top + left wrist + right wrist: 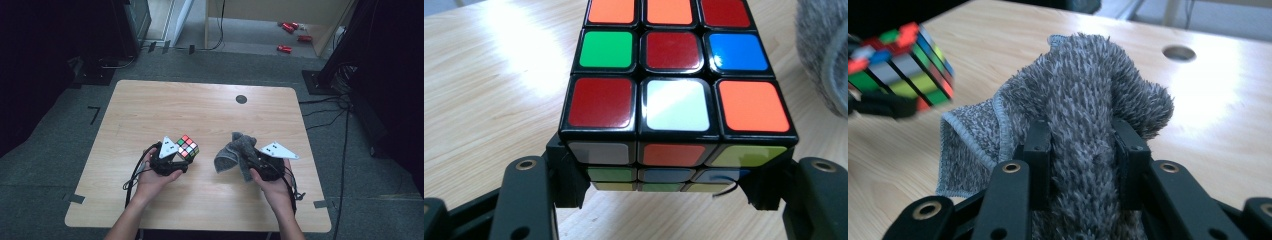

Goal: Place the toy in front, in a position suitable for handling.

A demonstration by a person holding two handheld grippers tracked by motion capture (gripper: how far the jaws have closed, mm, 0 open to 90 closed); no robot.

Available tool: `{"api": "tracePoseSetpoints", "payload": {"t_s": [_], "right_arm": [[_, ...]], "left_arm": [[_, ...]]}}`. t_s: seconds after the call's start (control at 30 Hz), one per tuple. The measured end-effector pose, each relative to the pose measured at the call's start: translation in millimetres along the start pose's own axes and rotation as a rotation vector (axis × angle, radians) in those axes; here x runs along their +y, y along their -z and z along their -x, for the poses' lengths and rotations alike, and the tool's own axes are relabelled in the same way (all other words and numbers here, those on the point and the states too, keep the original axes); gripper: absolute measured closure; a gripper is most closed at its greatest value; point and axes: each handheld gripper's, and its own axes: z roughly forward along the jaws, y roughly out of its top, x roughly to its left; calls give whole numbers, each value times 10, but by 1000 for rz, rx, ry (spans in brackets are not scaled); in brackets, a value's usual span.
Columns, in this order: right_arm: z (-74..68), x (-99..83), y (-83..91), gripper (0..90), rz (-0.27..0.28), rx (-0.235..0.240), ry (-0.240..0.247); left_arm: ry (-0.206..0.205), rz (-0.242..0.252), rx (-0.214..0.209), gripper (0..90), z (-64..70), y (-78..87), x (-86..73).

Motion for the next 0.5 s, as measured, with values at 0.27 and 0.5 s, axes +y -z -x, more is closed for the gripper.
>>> {"api": "tracePoseSetpoints", "payload": {"t_s": [0.27,0.5], "right_arm": [[-143,136,-11,676,43,38,47],[-256,119,-54,676,64,104,41]], "left_arm": [[-47,-14,-53,352,83,13,-50],[-59,-13,-93,352,150,-4,-59]]}}
